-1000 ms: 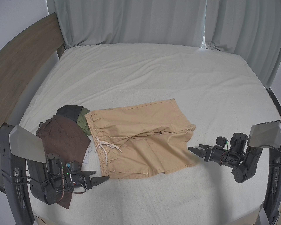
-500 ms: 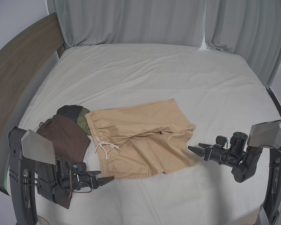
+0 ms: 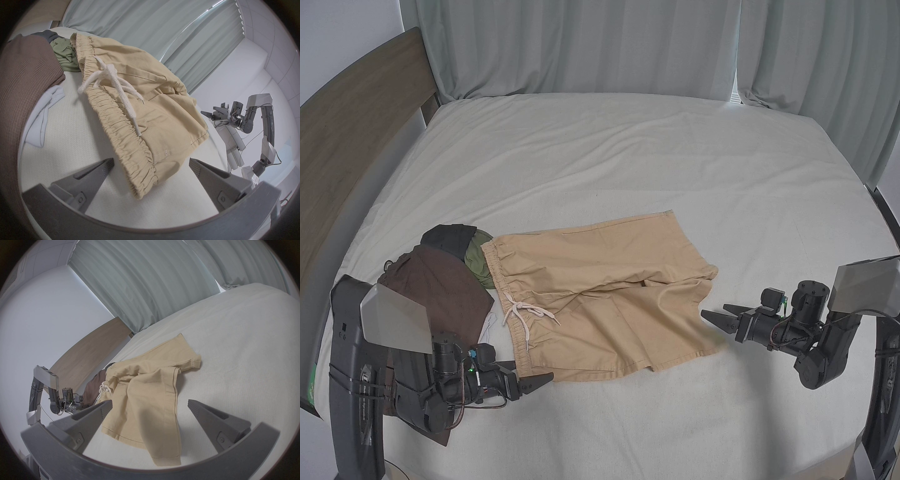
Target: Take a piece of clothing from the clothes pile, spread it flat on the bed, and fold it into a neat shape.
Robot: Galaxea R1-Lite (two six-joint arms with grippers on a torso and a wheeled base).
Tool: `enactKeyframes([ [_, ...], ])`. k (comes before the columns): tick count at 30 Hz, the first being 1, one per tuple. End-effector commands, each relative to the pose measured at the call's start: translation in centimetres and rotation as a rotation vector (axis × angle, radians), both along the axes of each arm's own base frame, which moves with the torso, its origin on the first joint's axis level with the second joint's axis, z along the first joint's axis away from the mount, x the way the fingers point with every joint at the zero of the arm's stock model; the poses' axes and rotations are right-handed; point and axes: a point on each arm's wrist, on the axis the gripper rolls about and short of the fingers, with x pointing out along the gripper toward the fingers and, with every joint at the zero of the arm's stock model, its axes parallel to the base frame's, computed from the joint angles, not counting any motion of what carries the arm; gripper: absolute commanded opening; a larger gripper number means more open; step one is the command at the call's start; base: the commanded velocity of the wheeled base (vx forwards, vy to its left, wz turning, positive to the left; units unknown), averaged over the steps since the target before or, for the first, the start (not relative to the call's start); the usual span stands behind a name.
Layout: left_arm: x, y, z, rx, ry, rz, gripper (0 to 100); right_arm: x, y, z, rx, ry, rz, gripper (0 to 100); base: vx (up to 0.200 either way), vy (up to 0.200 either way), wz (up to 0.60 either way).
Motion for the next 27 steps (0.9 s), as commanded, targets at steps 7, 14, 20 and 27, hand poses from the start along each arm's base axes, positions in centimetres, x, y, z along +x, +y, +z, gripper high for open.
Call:
enactKeyframes([
  [7, -0.1, -0.1, -0.7, 0.010, 0.020, 0.006, 0, -0.2, 0.0, -0.2, -0.003, 0.010, 0.001, 100, 0.000, 0.000, 0.00],
  [14, -0.1, 0.5, -0.6, 0.025, 0.011, 0.022, 0, -1.7, -0.6, -1.1, -0.006, 0.084, 0.001, 100, 0.000, 0.000, 0.00],
  [20, 0.1, 1.5, -0.2, 0.039, -0.017, 0.043, 0, -2.9, -0.6, -2.1, -0.010, 0.155, 0.007, 100, 0.000, 0.000, 0.00],
  [27, 0.0, 2.3, 0.7, 0.033, -0.032, 0.065, 0, -3.0, -0.6, -3.4, -0.011, 0.202, 0.005, 100, 0.000, 0.000, 0.00],
])
